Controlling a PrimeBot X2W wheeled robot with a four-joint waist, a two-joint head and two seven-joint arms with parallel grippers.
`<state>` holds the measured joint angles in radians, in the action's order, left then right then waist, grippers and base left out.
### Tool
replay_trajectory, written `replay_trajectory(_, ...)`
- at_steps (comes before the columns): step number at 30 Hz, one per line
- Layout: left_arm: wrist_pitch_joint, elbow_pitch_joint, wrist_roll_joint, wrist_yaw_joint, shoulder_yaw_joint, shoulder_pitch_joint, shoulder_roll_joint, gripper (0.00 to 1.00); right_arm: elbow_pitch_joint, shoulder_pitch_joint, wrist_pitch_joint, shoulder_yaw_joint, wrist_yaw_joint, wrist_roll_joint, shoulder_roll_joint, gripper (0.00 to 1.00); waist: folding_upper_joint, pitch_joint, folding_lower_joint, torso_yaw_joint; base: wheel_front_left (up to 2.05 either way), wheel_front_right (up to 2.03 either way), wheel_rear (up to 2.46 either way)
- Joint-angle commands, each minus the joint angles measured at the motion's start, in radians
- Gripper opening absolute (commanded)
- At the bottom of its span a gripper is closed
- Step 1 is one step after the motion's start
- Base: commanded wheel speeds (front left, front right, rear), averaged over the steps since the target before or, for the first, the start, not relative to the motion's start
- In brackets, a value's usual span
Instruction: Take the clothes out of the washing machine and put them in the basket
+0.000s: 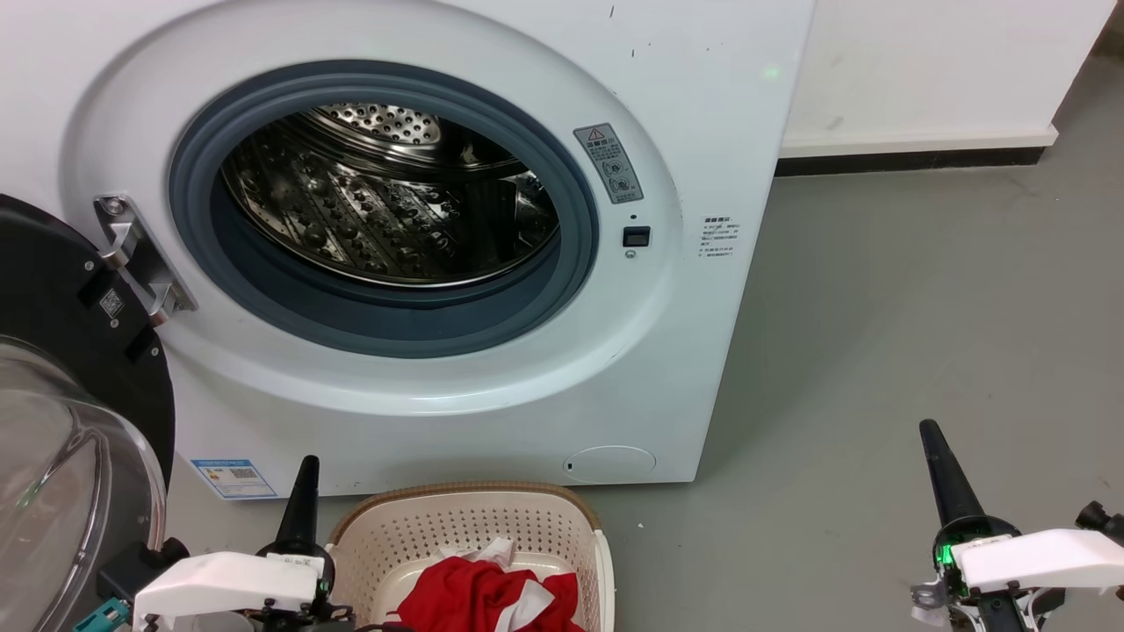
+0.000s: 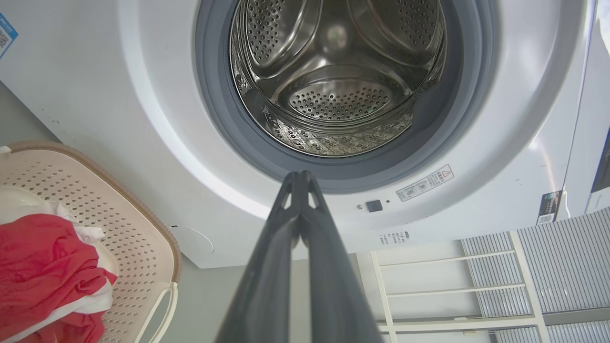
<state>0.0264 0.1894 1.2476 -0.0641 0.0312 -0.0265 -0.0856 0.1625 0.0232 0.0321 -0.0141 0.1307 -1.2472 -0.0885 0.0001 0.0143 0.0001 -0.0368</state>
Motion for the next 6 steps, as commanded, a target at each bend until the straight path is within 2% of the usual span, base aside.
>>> replay_trajectory(1, -0.007, -0.002, 0.024, -0.009, 0.002, -0.023, -0.005, 0.0, 0.0, 0.026, -0.008, -0.004, 0.0, -0.025, -0.005, 0.0, -0.0001, 0.0, -0.0001, 0.001, 0.0, 0.0, 0.0)
replay_trajectory(6, -0.02, 0.005, 0.073, -0.018, 0.007, -0.031, -0.004, 0.0, 0.01, 0.033, -0.021, -0.009, 0.0, -0.075, -0.004, 0.0, -0.0001, -0.001, -0.0001, 0.005, 0.0, 0.0, 0.0)
